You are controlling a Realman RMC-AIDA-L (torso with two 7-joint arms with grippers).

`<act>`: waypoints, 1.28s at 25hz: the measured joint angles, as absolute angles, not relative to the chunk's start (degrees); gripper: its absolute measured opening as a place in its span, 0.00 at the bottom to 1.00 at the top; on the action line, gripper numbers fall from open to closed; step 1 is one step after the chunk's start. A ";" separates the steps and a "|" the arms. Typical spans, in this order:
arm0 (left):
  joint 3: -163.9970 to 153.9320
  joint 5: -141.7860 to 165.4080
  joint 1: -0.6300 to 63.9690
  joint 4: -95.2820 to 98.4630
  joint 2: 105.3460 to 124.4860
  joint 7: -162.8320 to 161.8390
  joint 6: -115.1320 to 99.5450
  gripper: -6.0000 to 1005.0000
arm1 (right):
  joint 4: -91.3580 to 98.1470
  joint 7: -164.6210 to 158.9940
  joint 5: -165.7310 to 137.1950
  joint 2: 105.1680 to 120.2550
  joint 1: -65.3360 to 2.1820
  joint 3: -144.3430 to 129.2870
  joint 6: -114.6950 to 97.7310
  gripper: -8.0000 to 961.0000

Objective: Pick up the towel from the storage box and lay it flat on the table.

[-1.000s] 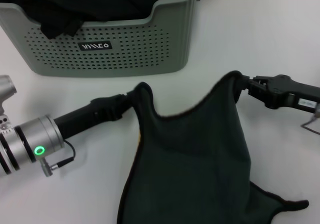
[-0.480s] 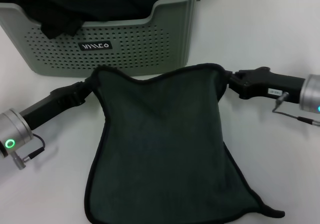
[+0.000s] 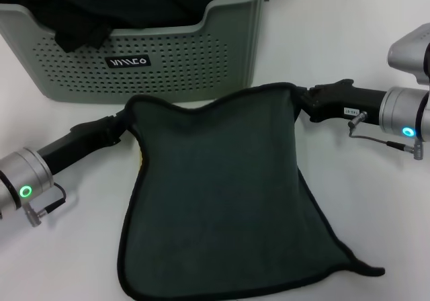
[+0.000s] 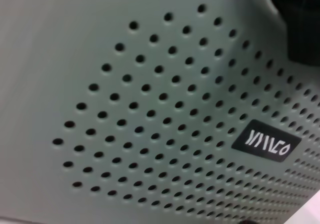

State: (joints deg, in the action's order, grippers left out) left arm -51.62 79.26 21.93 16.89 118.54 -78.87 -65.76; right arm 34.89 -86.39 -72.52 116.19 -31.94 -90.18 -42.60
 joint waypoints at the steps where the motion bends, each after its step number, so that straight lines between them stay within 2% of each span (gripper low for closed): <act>1: -51.54 79.27 21.88 16.88 118.73 -78.57 -65.34 0.15 | 34.87 -86.39 -72.17 116.20 -31.84 -90.14 -42.32 0.02; 6: -51.29 78.76 21.61 16.88 119.39 -78.09 -62.39 0.15 | 34.80 -86.30 -70.33 116.19 -31.36 -89.97 -41.51 0.02; 14: -50.45 78.54 21.31 16.88 119.63 -78.45 -62.08 0.15 | 37.64 -85.69 -70.28 116.19 -28.98 -91.53 -44.49 0.28; 22: -50.36 76.09 20.14 16.87 119.60 -78.15 -66.96 0.16 | 46.99 -82.60 -70.30 116.21 -20.98 -91.39 -46.92 0.48; 27: -50.35 72.06 17.68 16.88 119.43 -74.36 -74.29 0.38 | 51.86 -78.44 -69.28 116.18 -16.94 -91.60 -50.04 0.65; 32: -50.89 73.32 15.14 17.88 119.13 -65.93 -86.50 0.59 | 51.95 -70.21 -66.75 115.69 -15.65 -90.70 -65.82 0.83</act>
State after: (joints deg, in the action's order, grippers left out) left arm -50.89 73.32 15.14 17.88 119.13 -65.93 -86.50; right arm 51.95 -70.21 -66.75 115.69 -15.65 -90.70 -65.82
